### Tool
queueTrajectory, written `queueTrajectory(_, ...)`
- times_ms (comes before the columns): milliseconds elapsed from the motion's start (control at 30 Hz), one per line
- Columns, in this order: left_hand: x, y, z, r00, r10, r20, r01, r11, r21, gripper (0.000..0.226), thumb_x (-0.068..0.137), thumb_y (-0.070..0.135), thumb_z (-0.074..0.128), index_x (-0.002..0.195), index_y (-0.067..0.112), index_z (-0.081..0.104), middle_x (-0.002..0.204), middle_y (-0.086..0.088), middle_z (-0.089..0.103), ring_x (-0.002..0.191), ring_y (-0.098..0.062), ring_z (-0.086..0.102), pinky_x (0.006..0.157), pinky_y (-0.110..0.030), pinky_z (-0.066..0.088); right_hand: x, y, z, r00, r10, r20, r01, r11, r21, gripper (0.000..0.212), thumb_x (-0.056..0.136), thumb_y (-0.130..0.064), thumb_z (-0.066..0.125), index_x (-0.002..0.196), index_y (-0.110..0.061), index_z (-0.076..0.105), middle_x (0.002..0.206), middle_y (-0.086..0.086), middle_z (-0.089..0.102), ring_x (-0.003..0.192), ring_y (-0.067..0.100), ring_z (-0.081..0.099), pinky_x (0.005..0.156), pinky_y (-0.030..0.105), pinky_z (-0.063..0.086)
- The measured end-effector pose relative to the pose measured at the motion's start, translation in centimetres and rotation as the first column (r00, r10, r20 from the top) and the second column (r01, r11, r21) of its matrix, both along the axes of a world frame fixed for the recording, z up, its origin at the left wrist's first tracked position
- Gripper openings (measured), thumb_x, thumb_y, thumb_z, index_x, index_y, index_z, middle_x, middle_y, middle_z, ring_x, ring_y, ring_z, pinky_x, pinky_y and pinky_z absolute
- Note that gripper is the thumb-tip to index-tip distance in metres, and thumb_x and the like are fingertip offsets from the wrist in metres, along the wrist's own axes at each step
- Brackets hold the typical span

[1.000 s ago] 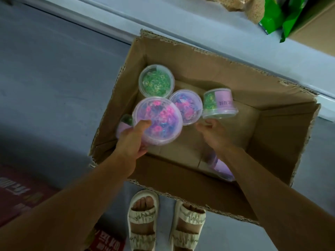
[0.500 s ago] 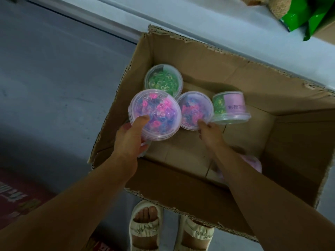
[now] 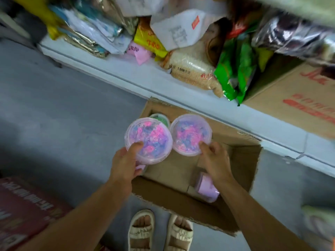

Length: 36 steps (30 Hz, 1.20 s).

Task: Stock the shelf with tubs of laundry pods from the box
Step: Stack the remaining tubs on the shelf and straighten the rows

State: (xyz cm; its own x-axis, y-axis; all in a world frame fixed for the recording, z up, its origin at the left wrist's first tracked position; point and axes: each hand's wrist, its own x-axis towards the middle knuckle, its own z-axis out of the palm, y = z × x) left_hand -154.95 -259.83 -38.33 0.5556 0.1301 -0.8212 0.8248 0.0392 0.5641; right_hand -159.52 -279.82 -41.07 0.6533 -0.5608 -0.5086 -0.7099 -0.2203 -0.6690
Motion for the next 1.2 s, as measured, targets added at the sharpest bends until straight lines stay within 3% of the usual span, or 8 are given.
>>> queueTrajectory(200,1.1,0.2,13.5,0.995,0.03,0.09,-0.023,0.996,-0.083,0.034,0.071,0.039,0.071,0.096,0.018,0.062,0.106,-0.013,0.067,0.099,-0.031,0.064,0.091,-0.047,0.051,1.5,-0.6,14.1,0.991,0.0,0.132,0.002,1.0,-0.014,0.027,0.088,-0.031,0.057,0.08,-0.006,0.057,0.077,0.009,0.061,0.076,0.026,0.057,0.067,0.033,0.04)
queueTrajectory(433,1.2,2.1,30.8,0.971,0.079,0.226,-0.024,0.972,-0.236,0.013,0.089,0.017,0.055,0.098,0.01,0.061,0.087,-0.008,0.069,0.073,-0.017,0.066,0.054,-0.024,0.053,2.7,0.6,31.2,0.963,-0.087,0.253,0.07,0.995,0.074,0.025,0.087,-0.025,0.059,0.07,-0.008,0.055,0.067,0.006,0.059,0.068,0.022,0.057,0.072,0.038,0.046)
queueTrajectory(500,1.0,3.0,35.0,0.959,0.096,0.265,-0.019,0.959,-0.282,0.012,0.087,0.016,0.058,0.097,0.009,0.06,0.083,-0.007,0.068,0.068,-0.015,0.065,0.049,-0.02,0.052,2.9,1.4,35.8,0.946,-0.13,0.296,0.094,0.987,0.133,0.023,0.088,-0.018,0.059,0.072,-0.002,0.056,0.068,0.008,0.059,0.064,0.018,0.058,0.066,0.028,0.049)
queueTrajectory(567,1.2,4.0,38.8,0.943,0.084,0.322,0.014,0.957,-0.29,0.033,0.075,0.025,0.066,0.104,0.011,0.058,0.087,-0.007,0.067,0.072,-0.018,0.063,0.057,-0.025,0.051,3.0,2.2,40.2,0.926,-0.149,0.346,0.087,0.978,0.189,0.022,0.089,-0.013,0.058,0.074,0.003,0.056,0.073,0.012,0.058,0.066,0.017,0.059,0.055,0.017,0.048)
queueTrajectory(667,2.0,5.9,44.1,0.931,0.076,0.357,0.038,0.953,-0.302,0.05,0.064,0.036,0.07,0.107,0.014,0.057,0.093,-0.009,0.065,0.077,-0.022,0.061,0.061,-0.027,0.05,3.1,3.4,46.4,0.901,-0.189,0.391,0.102,0.967,0.232,0.024,0.089,-0.015,0.057,0.069,-0.003,0.053,0.072,0.013,0.057,0.07,0.023,0.06,0.062,0.03,0.048)
queueTrajectory(800,2.9,8.7,50.6,0.908,0.054,0.415,0.089,0.944,-0.318,0.047,0.068,0.033,0.067,0.109,0.012,0.058,0.1,-0.012,0.065,0.082,-0.026,0.06,0.069,-0.033,0.048,3.4,4.8,54.1,0.876,-0.206,0.437,0.091,0.958,0.27,0.019,0.09,-0.015,0.055,0.081,0.0,0.06,0.083,0.016,0.064,0.078,0.025,0.065,0.079,0.043,0.052)
queueTrajectory(1067,6.3,11.7,62.0,0.838,0.004,0.545,0.191,0.935,-0.3,0.043,0.082,0.036,0.061,0.119,0.014,0.052,0.119,-0.019,0.058,0.098,-0.035,0.062,0.078,-0.04,0.052,4.1,6.3,68.3,0.776,-0.131,0.617,-0.076,0.952,0.298,0.023,0.09,-0.008,0.049,0.077,0.0,0.066,0.091,0.022,0.067,0.082,0.025,0.064,0.075,0.038,0.053)
queueTrajectory(1200,8.2,11.2,67.1,0.794,0.013,0.607,0.203,0.937,-0.285,0.038,0.087,0.036,0.056,0.119,0.016,0.051,0.115,-0.021,0.056,0.087,-0.033,0.059,0.067,-0.036,0.05,4.9,6.0,73.7,0.733,-0.143,0.665,-0.126,0.932,0.34,0.023,0.091,-0.01,0.048,0.083,0.006,0.062,0.082,0.015,0.065,0.076,0.023,0.065,0.077,0.037,0.055)
